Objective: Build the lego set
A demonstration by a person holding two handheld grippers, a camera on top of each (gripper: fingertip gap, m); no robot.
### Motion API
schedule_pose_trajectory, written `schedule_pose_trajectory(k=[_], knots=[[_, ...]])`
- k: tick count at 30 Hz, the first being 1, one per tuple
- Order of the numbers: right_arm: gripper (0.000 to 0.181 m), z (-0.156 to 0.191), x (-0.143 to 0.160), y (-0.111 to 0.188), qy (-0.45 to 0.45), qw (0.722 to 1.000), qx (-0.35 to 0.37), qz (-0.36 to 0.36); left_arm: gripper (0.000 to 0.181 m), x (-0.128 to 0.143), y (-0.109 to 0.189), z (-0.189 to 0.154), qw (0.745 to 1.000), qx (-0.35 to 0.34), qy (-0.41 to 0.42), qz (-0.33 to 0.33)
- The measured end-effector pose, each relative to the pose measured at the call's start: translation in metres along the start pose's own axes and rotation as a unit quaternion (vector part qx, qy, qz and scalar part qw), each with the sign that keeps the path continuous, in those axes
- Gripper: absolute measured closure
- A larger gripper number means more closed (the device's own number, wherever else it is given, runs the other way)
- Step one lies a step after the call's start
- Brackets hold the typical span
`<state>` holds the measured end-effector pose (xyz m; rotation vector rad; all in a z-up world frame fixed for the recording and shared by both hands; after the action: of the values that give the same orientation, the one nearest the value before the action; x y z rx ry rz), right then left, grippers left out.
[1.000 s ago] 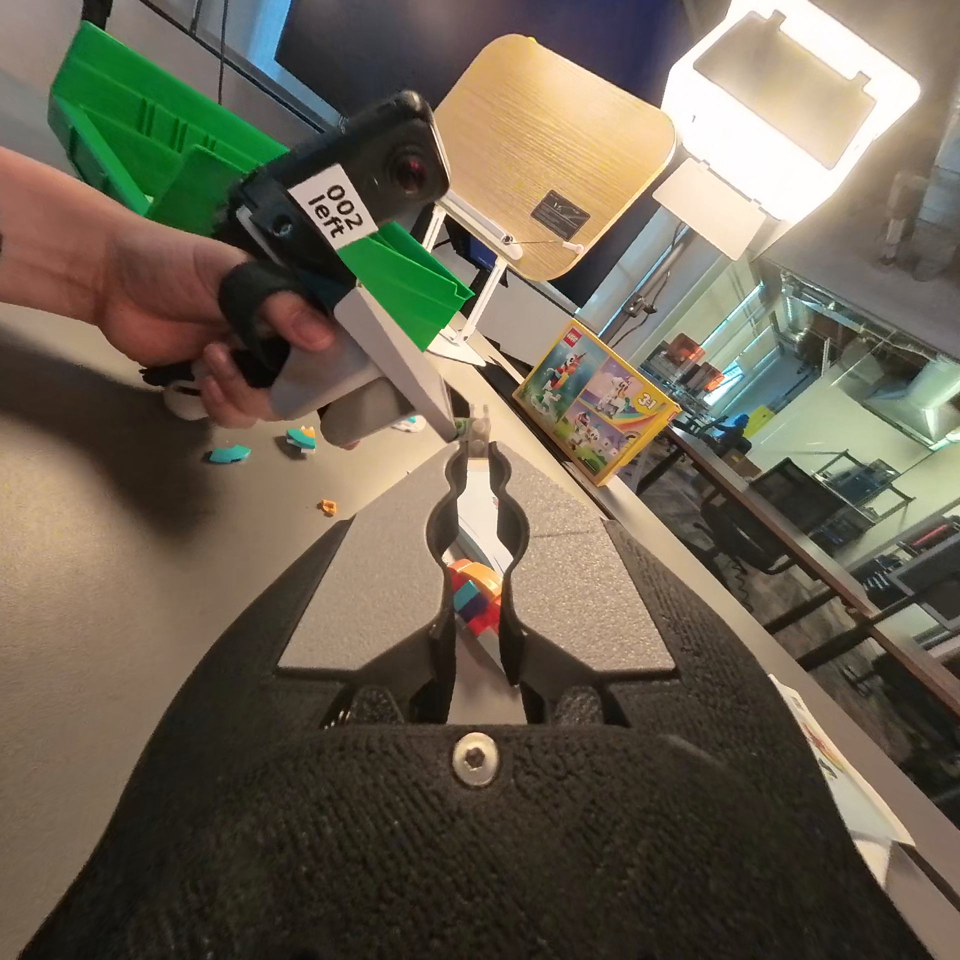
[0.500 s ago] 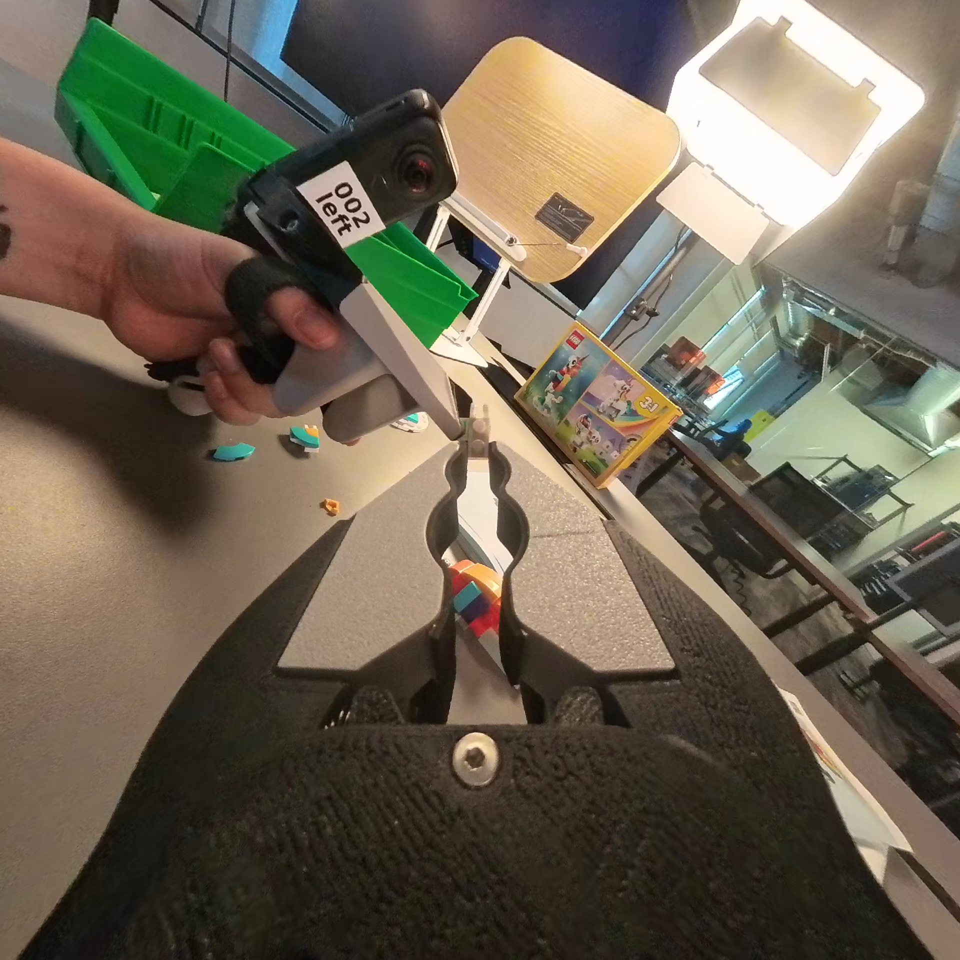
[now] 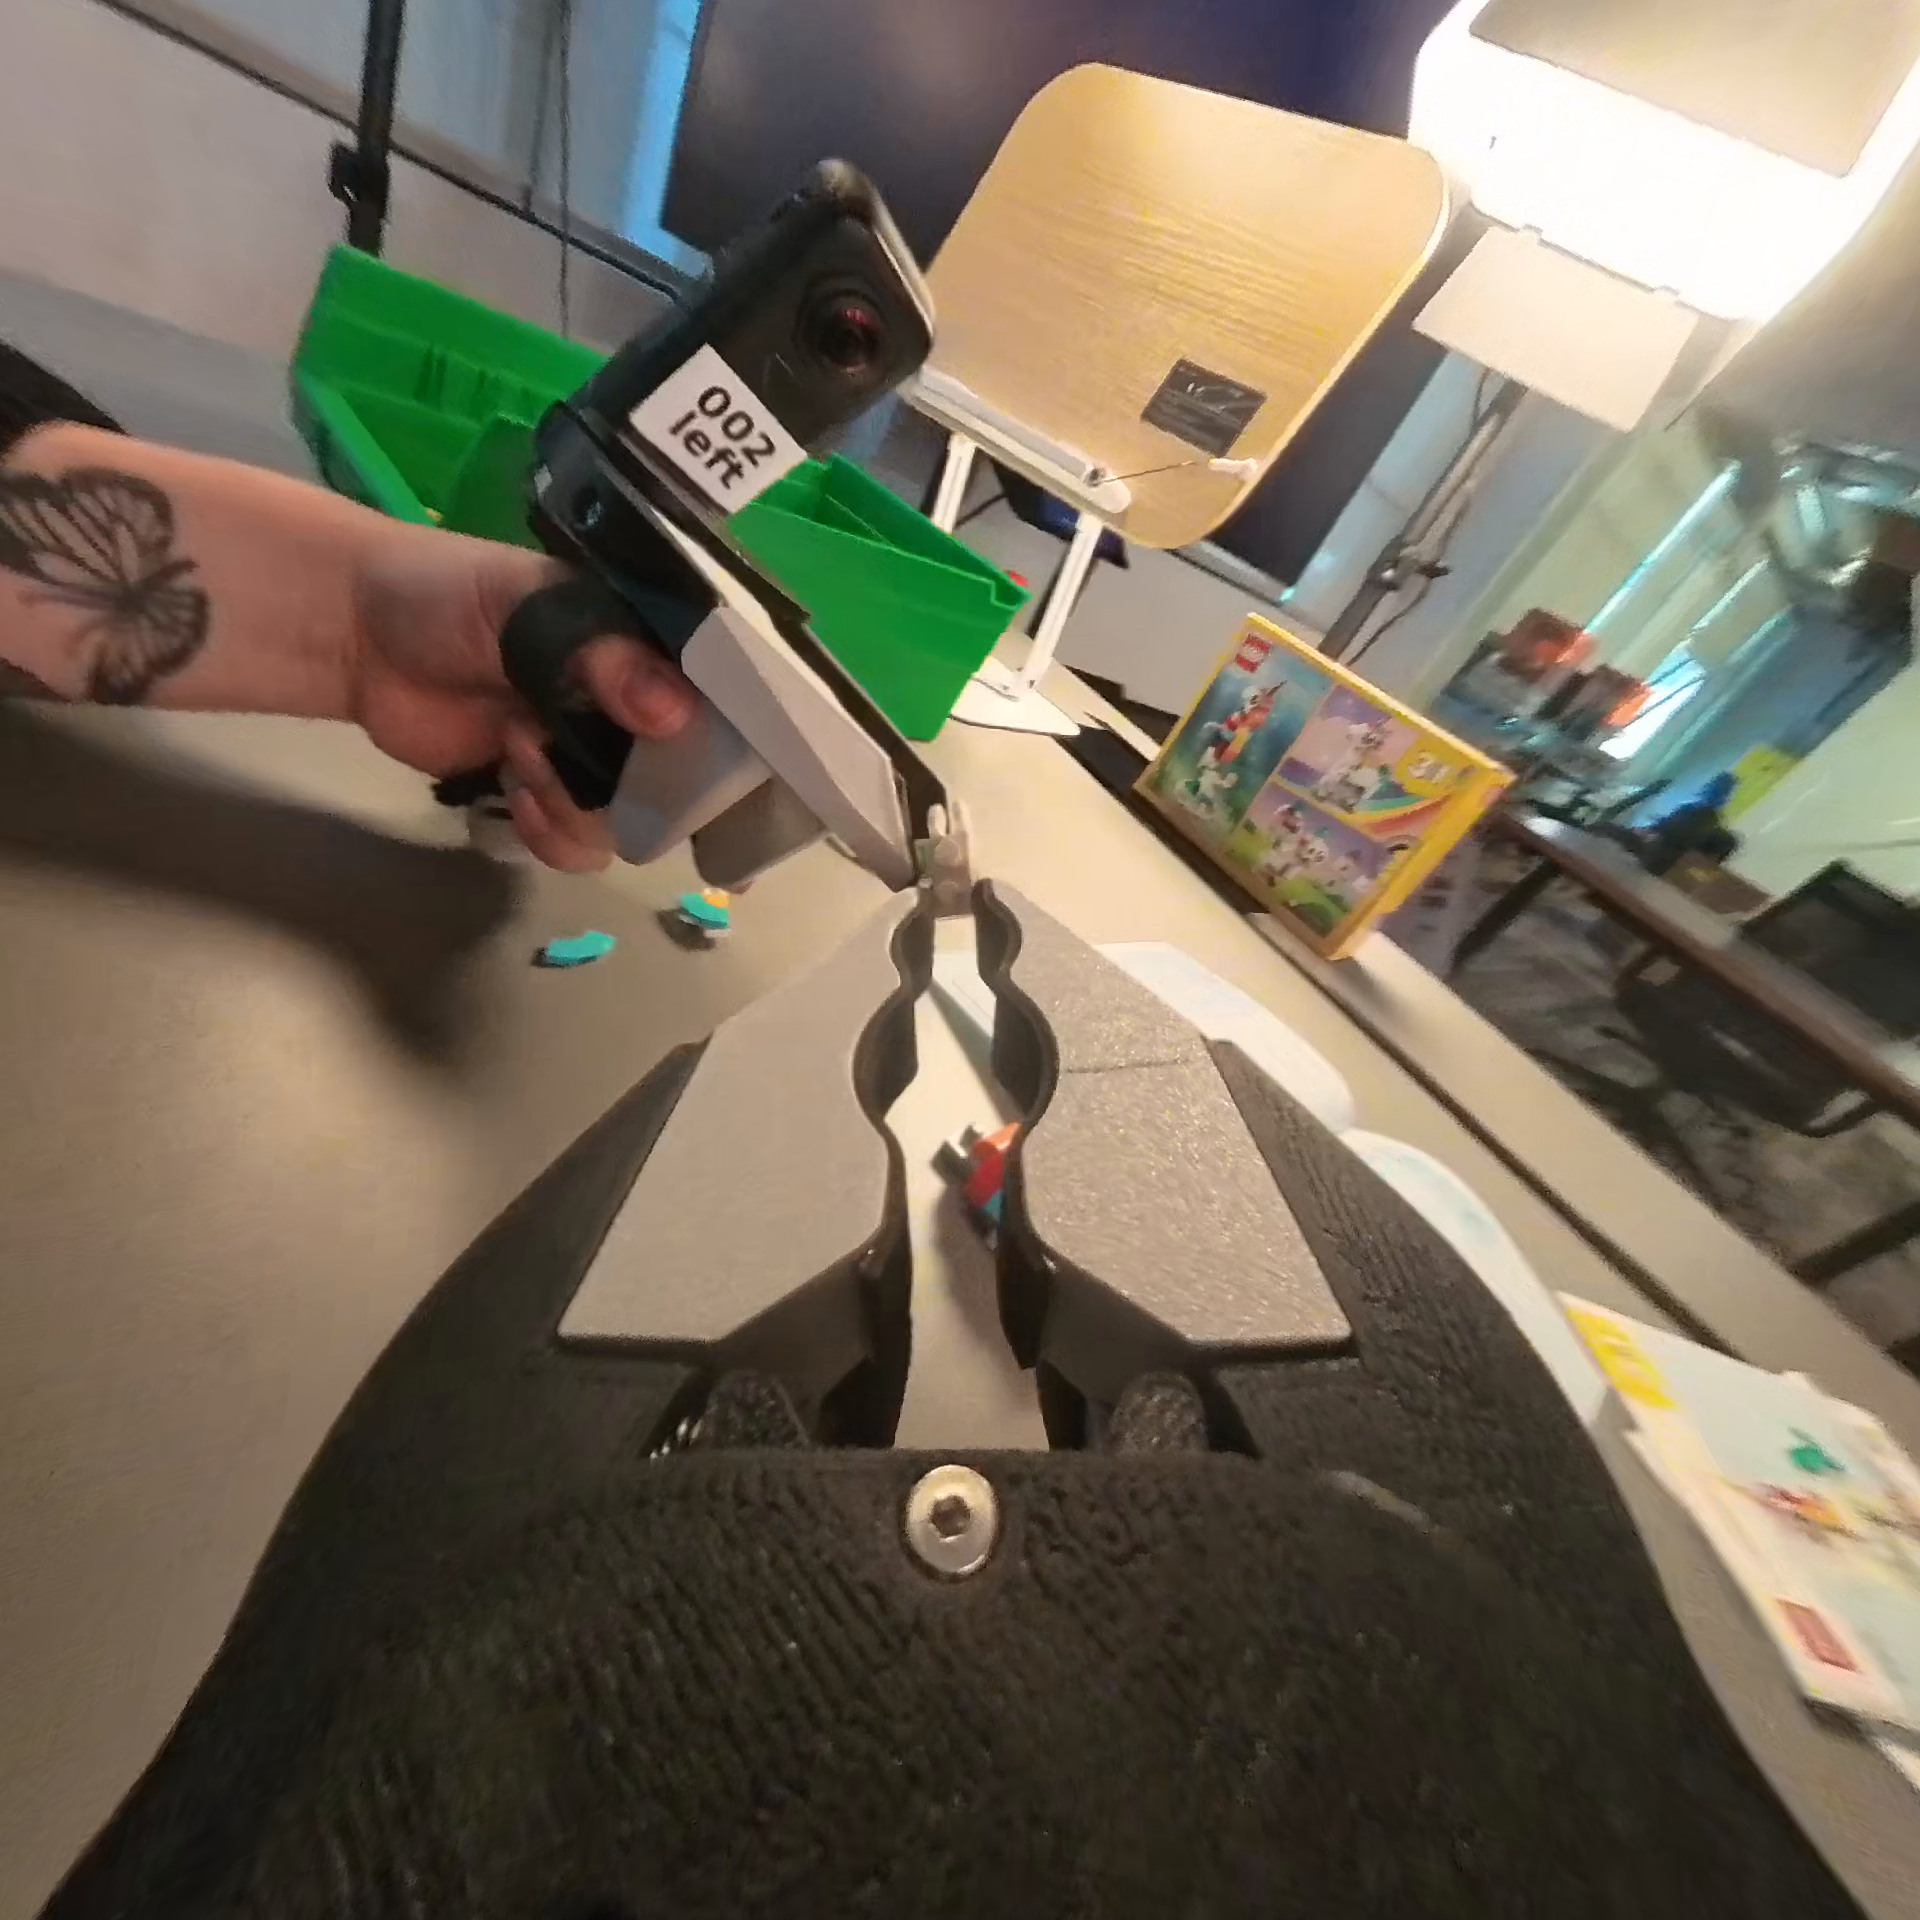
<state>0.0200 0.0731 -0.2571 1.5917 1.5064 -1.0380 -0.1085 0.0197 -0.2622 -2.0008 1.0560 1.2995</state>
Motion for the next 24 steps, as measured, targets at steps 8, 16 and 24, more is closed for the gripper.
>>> schedule_pose_trajectory(k=[8,16,24], knots=[[0.177,-0.01,0.005,0.001,-0.167,0.98,-0.112,0.01,0.176,0.002,0.002,-0.005,0.999,0.001,-0.025,0.043],[0.177,-0.016,0.013,0.0,-0.245,0.957,-0.155,0.021,0.177,0.004,0.0,-0.004,0.997,-0.015,-0.037,0.06],[0.168,-0.003,0.011,0.008,0.013,0.99,-0.126,0.06,0.178,0.014,-0.008,-0.006,0.948,-0.135,-0.213,0.196]])
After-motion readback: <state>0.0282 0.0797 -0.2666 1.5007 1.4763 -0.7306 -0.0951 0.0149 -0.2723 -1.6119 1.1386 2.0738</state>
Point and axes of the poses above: each gripper's, where its closed fingertips meet, y back along the fingers, x out of its underside, z = x × y across the jaws, the point moved 8 cm from there along y, back along the fingers, and after that the axes turned 8 degrees about x, right-handed, at the moved point
